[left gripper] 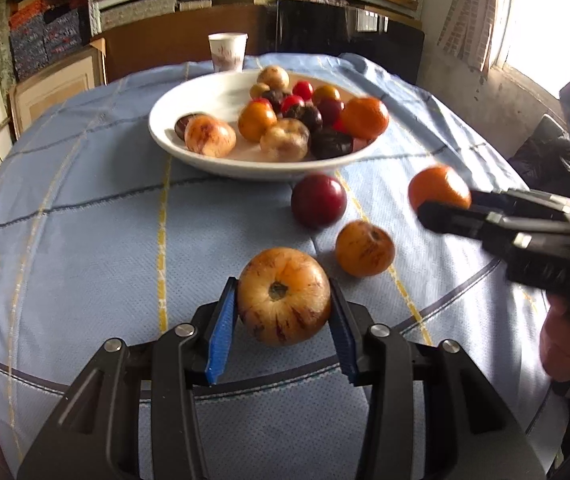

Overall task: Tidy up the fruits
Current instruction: 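Carry both fruits over the plate and open both tools to drop them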

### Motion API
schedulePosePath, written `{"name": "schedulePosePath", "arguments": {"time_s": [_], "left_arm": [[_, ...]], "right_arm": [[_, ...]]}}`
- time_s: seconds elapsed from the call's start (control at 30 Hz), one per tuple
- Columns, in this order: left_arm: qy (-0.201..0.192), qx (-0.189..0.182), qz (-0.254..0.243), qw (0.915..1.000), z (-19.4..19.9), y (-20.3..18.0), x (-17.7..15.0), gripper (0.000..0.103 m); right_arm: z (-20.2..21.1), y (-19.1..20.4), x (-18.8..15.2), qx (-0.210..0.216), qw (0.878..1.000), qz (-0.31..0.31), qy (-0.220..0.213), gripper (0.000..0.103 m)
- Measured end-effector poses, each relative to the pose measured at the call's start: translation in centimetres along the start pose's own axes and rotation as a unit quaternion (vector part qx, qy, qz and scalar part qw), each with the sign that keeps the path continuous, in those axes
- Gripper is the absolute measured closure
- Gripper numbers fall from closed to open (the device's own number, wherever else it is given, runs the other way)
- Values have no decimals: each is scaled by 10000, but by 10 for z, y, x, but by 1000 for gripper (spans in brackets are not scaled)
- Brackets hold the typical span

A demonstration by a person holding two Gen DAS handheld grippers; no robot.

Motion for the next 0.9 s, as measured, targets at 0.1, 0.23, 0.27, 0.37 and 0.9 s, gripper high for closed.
{"name": "schedulePosePath", "arguments": {"time_s": [0.1, 0.23, 0.27, 0.37, 0.9], "left_arm": [[-244, 37, 73, 9997, 9, 3, 15, 61], [-428, -26, 264, 9987, 10, 11, 57, 61], [-468, -19, 313, 9984, 8, 13, 69, 61], [-560, 67, 400, 9976, -4, 20, 110, 61], [-308, 427, 635, 9966, -86, 52, 195, 56]], "right_arm": [[-1, 8, 4, 60, 9998, 151, -95, 55], [-9, 7, 25, 177, 9996, 49, -193, 55], [-11, 6, 33, 191, 9996, 11, -231, 55], [-19, 0, 57, 252, 9990, -137, -346, 55], [-74, -20, 124, 116, 9987, -23, -502, 54]]}}
Point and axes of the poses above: each gripper's, at about its wrist camera, not at the fingertips, and z roughly against the way its jaws point, y to its left, x to its top, the point moved 5 cm from there along -z, roughly the way its jaws point, and after that the axes turned 7 degrees about z, right-handed, at the moved point
